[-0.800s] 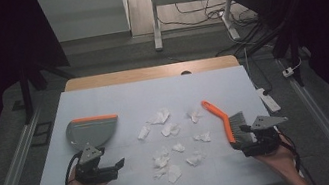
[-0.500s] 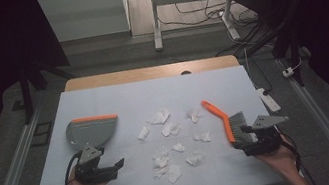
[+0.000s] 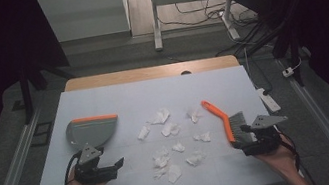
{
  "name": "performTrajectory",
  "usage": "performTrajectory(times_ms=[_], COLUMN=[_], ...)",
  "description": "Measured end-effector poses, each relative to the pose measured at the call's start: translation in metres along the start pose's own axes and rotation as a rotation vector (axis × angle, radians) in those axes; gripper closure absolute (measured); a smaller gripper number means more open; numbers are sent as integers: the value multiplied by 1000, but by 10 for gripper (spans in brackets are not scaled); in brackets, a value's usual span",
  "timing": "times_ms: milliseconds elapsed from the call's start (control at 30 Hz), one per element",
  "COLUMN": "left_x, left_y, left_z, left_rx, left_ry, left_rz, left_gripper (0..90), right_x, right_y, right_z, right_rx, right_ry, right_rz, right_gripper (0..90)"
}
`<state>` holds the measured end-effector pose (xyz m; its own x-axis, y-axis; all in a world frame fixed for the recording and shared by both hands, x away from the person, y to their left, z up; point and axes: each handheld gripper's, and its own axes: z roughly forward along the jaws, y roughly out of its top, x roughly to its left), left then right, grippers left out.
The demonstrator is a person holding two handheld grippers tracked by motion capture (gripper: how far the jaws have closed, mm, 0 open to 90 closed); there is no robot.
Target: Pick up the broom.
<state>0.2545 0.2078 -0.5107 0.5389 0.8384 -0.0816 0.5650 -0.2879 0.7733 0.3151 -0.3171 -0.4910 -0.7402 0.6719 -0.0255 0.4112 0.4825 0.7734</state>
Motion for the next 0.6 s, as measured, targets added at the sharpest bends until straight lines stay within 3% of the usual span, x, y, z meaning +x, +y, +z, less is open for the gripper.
performTrajectory(times_ms=[333, 433, 600], left_x=[2, 4, 4], left_y=[1, 0, 0], left_z=[0, 1, 2], left_rx=[2, 4, 9], left_ry=[5, 6, 10], left_rz=[7, 4, 8], left_gripper=[163, 164, 164], right_x=[4, 6, 4], right_y=[12, 20, 37], right_z=[-6, -7, -2], right_rx=[-9, 13, 81], right_ry=[-3, -7, -53], right_rz=[-4, 1, 15], right_gripper=[277, 280, 286])
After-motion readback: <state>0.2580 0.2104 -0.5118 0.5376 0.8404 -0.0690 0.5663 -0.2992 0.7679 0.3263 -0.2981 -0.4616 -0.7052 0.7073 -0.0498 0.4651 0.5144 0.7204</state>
